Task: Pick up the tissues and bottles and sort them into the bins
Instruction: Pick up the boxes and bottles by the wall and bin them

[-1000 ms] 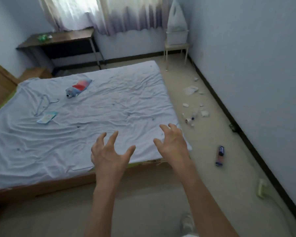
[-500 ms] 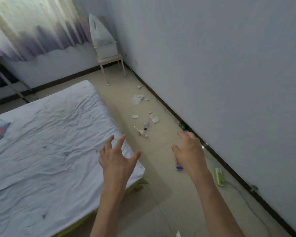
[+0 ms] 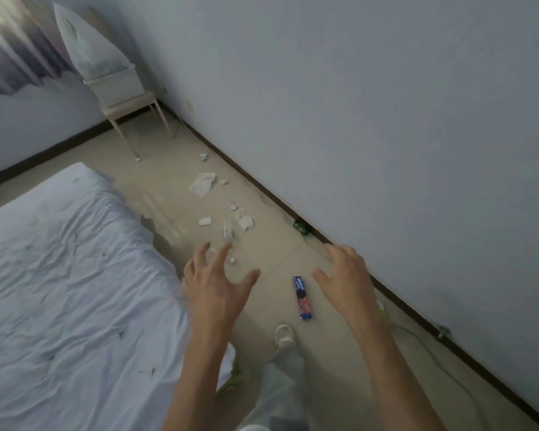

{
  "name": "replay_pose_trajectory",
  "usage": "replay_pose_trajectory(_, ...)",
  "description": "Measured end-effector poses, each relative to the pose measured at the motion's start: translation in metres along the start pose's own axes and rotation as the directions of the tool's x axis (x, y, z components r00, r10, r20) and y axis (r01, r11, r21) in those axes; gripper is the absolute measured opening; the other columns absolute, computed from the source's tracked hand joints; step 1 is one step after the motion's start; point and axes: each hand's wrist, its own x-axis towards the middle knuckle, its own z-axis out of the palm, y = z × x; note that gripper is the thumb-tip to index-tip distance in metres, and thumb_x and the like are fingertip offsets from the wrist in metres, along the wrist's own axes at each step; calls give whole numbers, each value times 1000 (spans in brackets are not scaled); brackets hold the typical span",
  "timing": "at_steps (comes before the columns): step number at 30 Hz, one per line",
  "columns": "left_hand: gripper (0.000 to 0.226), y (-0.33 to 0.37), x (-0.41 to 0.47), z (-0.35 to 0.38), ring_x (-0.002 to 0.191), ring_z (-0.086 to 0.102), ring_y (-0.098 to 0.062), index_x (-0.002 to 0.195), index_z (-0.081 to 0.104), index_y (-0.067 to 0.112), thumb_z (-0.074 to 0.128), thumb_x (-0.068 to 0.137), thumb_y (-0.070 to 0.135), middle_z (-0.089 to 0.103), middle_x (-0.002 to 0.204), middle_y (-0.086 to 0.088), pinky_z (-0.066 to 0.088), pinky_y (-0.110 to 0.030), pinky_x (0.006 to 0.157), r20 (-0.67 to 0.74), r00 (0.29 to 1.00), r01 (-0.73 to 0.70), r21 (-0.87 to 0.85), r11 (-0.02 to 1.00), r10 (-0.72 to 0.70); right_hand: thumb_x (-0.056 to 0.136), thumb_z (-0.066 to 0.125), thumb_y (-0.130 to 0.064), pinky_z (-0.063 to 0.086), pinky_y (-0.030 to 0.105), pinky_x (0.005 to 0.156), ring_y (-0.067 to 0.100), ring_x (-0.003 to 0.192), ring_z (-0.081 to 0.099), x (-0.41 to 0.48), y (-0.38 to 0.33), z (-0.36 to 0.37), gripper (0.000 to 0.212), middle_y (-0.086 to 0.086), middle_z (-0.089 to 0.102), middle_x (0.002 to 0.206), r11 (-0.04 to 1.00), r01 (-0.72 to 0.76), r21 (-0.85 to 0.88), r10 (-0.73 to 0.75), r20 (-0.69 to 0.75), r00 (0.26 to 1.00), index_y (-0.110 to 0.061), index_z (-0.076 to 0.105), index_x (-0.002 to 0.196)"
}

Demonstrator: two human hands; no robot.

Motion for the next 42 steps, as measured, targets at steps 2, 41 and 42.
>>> replay_pose_trajectory(2, 85, 15, 48, 20, 151, 27, -35, 154, 44, 44, 72, 79, 74, 29, 166, 0, 31, -57, 122, 21, 1000, -21, -7, 1000, 22, 97, 69, -36, 47, 38, 100, 27, 127, 51, 51, 0, 2, 57, 9, 53, 142, 999, -7, -31, 7, 7, 1000, -17, 51, 147)
replay_pose_trajectory(41, 96, -256, 346, 805, 153, 21, -35, 158, 37, 39, 82, 76, 63, 6, 172, -1, 35, -61, 118, 210, 966, -174, 88, 981, 152, 85, 69, -55, 54, 38, 74, 27, 101, 57, 431, 441, 748, 94, 6, 34, 141, 927, 197, -318, -22, 481, 877, -36, 14, 158)
replay_pose_trajectory(42, 97, -259, 346, 805, 153, 21, -36, 158, 37, 39, 82, 76, 63, 6, 172, 0, 35, -61, 118, 209, 967, -169, 96, 981, 147, 85, 68, -44, 53, 36, 71, 27, 97, 59, 432, 442, 748, 84, 5, 37, 138, 936, 191, -295, -31, 473, 881, -34, 21, 154)
